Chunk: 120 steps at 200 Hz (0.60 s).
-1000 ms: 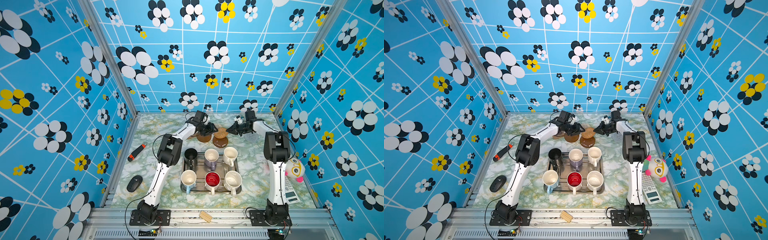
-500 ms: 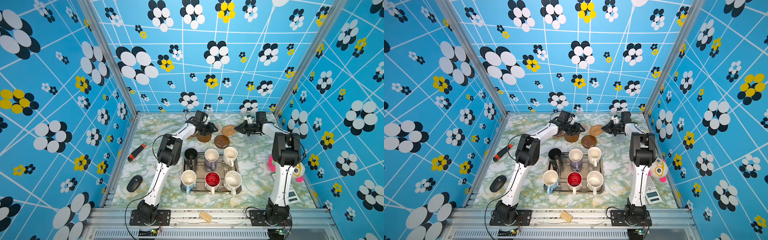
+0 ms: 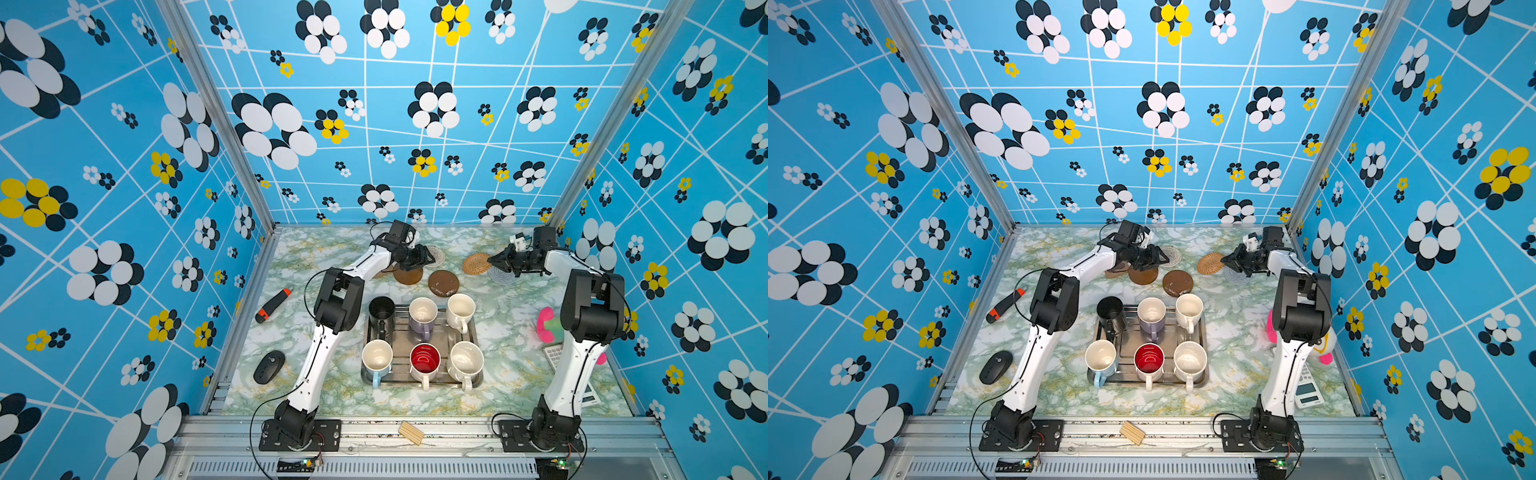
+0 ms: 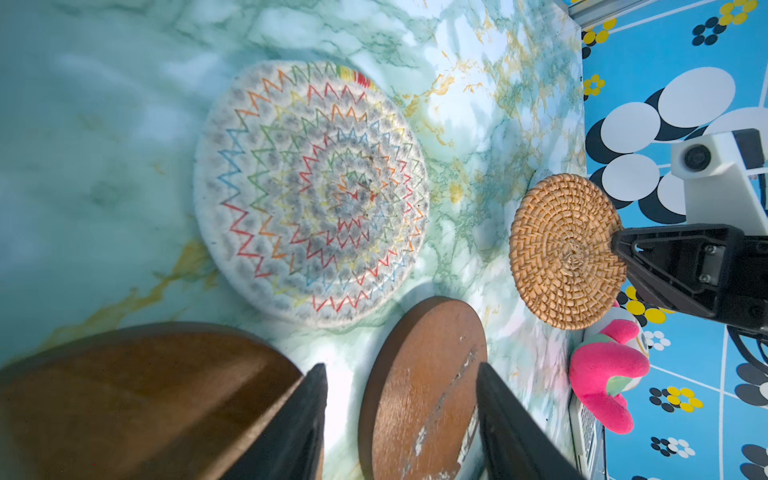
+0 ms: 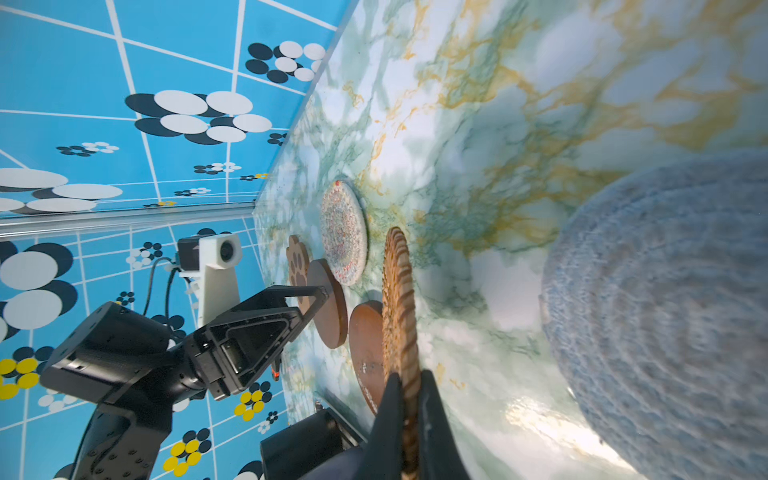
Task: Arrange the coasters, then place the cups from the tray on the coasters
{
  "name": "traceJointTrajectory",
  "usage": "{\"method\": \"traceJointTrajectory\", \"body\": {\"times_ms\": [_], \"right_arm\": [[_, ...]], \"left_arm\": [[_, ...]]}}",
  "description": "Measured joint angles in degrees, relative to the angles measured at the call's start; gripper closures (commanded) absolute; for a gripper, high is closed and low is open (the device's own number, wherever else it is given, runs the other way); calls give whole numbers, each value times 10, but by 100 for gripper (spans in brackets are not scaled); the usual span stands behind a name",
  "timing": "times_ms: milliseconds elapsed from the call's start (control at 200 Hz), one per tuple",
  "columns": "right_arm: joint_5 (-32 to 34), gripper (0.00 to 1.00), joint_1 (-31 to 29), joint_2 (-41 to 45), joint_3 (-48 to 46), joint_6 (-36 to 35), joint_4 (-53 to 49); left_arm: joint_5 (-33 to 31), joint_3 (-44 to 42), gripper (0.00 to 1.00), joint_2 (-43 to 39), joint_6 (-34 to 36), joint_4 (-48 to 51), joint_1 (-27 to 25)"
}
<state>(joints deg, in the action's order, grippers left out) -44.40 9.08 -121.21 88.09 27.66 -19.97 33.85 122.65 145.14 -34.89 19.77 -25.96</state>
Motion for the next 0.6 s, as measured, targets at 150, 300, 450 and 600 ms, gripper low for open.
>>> {"method": "traceJointTrajectory", "body": {"times_ms": [150,300,450,600], "right_arm": [[25,100,-1,1,-1,-20,-26],[50,100,0,1,-3,-38,-54],[59,100,-1,1,-2,-50,-68],[65,100,-1,1,0,-56,-78]], "left_arm": [[-2,0,41,-4,3,1,0],[-2,-7,41,-10,6,4,0],[-2,-10,41,-12,7,4,0],[-3,-14,41,-12,6,4,0]]}}
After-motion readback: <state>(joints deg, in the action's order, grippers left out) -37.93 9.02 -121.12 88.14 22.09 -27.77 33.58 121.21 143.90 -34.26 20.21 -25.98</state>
